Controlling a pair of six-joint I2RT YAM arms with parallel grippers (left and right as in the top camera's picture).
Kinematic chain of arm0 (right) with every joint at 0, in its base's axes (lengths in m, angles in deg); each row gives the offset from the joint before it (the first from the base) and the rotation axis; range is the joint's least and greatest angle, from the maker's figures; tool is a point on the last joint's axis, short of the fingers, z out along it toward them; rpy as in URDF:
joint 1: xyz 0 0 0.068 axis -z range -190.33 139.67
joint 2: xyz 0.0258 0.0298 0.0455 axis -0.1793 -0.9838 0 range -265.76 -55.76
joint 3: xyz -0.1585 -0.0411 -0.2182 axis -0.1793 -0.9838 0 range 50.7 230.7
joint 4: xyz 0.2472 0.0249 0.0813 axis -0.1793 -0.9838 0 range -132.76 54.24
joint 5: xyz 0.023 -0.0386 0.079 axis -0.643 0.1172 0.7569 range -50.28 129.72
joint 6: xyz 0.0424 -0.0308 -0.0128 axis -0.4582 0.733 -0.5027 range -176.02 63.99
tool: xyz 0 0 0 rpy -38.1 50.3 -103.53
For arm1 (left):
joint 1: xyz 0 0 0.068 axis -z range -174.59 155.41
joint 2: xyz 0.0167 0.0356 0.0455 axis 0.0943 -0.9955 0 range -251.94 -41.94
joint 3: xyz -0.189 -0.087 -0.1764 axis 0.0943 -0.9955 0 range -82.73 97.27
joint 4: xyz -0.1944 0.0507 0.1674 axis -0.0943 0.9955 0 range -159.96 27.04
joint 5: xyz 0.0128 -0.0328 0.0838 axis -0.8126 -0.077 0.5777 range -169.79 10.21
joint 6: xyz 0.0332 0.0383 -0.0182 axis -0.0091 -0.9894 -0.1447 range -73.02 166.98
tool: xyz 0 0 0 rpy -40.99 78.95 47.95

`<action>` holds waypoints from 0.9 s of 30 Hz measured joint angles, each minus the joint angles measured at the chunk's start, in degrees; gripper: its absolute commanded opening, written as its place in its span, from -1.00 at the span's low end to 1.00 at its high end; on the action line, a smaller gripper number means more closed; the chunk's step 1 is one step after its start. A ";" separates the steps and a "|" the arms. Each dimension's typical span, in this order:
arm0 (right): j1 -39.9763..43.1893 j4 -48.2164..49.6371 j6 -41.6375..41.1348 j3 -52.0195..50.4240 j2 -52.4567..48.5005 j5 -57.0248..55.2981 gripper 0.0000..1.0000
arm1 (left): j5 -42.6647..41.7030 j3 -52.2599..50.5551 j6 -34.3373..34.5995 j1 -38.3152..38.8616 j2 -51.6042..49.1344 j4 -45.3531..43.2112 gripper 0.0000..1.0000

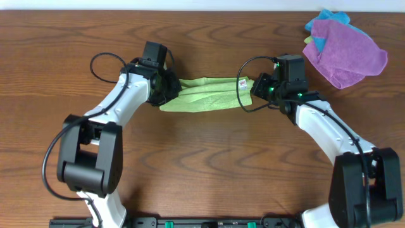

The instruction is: Fold the cloth

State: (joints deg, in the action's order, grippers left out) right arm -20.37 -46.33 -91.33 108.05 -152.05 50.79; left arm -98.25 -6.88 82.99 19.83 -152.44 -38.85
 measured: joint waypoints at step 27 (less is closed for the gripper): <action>-0.17 6.51 0.07 3.65 -10.34 -2.80 -0.97 | 2.51 0.00 0.15 -0.02 -4.68 -10.60 -0.88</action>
State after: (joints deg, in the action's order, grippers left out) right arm -20.55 -39.81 -91.26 111.70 -162.38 47.99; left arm -95.74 -6.88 83.14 19.81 -157.12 -49.45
